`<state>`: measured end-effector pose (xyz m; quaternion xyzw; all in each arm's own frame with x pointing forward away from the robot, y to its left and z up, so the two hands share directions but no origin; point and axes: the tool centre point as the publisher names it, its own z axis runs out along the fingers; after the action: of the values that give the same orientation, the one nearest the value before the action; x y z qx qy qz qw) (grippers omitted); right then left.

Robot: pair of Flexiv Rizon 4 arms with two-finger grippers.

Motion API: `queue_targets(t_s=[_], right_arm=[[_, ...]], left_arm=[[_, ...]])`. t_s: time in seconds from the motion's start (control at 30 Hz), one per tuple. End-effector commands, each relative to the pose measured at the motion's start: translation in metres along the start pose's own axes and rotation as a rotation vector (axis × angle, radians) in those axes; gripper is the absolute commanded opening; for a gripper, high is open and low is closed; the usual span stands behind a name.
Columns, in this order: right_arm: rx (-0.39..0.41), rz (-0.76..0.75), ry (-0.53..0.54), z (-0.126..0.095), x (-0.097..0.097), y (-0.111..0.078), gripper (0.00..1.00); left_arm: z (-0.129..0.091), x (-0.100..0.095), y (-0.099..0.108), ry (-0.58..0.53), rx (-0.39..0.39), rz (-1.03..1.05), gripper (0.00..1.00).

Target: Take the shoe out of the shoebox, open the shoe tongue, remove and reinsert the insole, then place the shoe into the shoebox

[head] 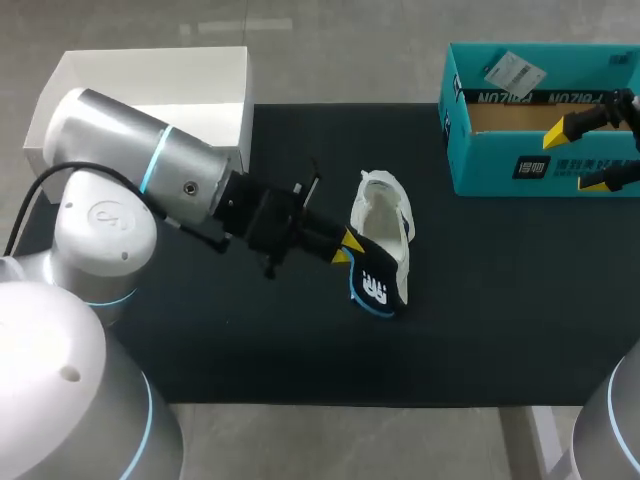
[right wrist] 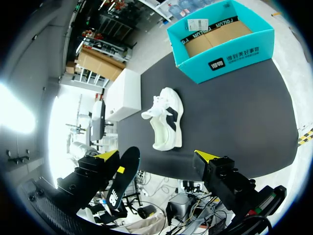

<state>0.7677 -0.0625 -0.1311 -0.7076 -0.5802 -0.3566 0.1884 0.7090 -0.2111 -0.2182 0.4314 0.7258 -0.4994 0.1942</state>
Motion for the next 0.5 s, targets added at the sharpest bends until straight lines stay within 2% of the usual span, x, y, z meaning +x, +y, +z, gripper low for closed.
queue_targets(t_s=[0.03, 0.43, 0.5], right_arm=[[0.0, 0.001, -0.002, 0.0007, 0.0002, 0.0001, 1.0], [0.0, 0.001, -0.002, 0.0007, 0.0002, 0.0001, 1.0], [0.0, 0.001, -0.002, 0.0007, 0.0002, 0.0001, 1.0]], left_arm=[[0.0012, -0.0002, 0.0002, 0.002, -0.002, 0.0, 0.0], [0.0012, -0.0002, 0.0002, 0.002, -0.002, 0.0, 0.0], [0.0076, 0.001, 0.0039, 0.002, 0.004, 0.01, 0.0]])
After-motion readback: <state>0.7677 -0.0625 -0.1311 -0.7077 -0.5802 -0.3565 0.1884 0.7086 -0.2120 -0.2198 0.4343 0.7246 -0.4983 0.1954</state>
